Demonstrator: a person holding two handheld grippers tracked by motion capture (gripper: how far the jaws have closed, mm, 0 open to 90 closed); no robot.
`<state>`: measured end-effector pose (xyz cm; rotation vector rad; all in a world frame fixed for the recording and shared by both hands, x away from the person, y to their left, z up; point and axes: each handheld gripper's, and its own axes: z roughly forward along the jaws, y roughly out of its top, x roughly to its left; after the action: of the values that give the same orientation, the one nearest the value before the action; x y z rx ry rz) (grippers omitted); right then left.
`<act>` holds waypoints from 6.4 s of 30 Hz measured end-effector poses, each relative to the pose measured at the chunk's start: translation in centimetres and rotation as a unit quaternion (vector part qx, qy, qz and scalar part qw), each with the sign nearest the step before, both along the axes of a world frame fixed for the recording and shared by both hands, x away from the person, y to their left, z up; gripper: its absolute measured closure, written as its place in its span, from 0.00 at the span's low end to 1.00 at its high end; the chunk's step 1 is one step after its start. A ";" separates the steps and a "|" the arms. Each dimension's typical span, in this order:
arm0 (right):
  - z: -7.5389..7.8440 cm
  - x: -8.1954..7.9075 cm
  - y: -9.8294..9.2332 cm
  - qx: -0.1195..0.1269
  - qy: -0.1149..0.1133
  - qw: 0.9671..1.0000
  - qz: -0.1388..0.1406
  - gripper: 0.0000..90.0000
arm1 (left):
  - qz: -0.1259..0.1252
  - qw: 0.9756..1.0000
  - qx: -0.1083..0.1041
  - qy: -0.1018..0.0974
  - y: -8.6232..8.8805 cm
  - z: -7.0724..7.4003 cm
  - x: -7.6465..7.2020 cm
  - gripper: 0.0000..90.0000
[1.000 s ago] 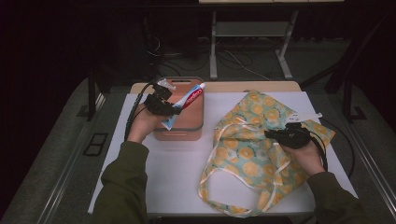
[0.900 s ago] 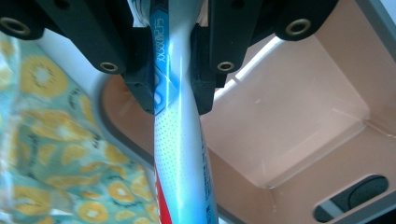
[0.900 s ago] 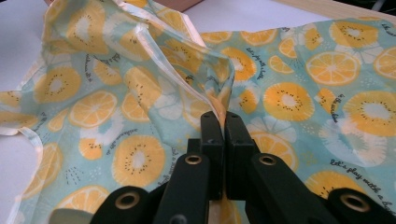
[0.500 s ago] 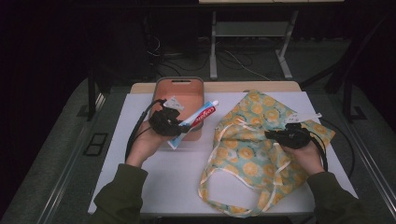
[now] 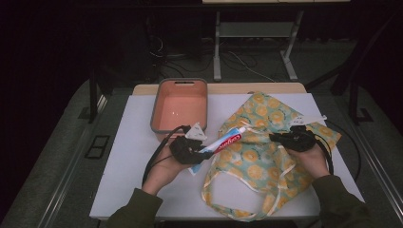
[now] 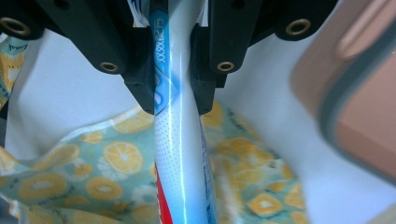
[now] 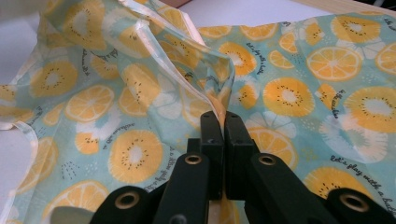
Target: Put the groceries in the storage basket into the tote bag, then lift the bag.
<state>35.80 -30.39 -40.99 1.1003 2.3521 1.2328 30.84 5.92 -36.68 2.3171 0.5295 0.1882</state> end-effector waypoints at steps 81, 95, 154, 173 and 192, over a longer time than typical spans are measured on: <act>0.1 -0.3 0.0 0.001 -0.006 1.000 -0.003 0.98 | -0.002 0.998 0.055 -0.006 -4.8 -5.7 0.2 0.92; 0.4 -0.4 -0.2 0.014 -0.011 1.000 -0.002 0.98 | -0.015 0.998 0.052 -0.013 -8.9 -5.6 2.1 0.98; 0.7 -7.7 3.8 -0.013 -0.007 0.992 0.128 0.66 | 0.061 0.997 -0.012 0.049 -0.2 -7.8 1.5 0.98; -3.6 -11.1 5.9 -0.122 0.042 0.976 0.173 0.41 | 0.069 0.996 -0.038 0.045 0.5 -7.4 1.6 0.99; -1.4 -9.0 4.3 -0.110 -0.040 0.987 0.107 0.98 | 0.085 0.986 -0.141 0.004 2.1 -3.9 1.3 0.99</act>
<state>26.83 -26.08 -42.38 0.7324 2.5213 1.0277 32.13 8.07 -40.60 2.0004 0.7104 0.1729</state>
